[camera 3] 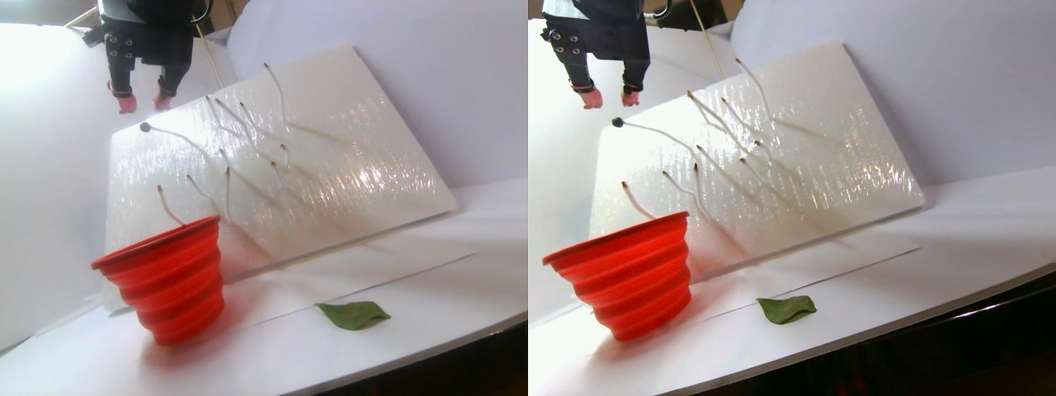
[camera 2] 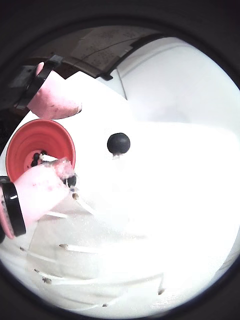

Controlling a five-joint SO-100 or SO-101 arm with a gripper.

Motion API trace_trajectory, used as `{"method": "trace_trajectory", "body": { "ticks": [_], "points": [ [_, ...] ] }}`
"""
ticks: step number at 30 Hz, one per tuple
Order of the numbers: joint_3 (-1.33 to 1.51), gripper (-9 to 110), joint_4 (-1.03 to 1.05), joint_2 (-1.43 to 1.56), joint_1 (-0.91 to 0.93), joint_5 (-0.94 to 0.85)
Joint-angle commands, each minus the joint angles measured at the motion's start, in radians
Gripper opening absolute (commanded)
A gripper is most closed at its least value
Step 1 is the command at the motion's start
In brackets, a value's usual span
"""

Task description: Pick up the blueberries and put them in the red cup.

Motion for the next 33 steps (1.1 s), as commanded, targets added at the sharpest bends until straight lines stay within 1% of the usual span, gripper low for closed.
{"method": "trace_trajectory", "body": {
  "ticks": [1,20,33],
  "points": [
    [-0.137,16,-0.04,-0.008,-0.057,-0.009],
    [-0.258,16,-0.074,-0.13,-0.072,-0.052],
    [-0.279,17,-0.086,-0.153,-0.087,-0.133]
  ]
}}
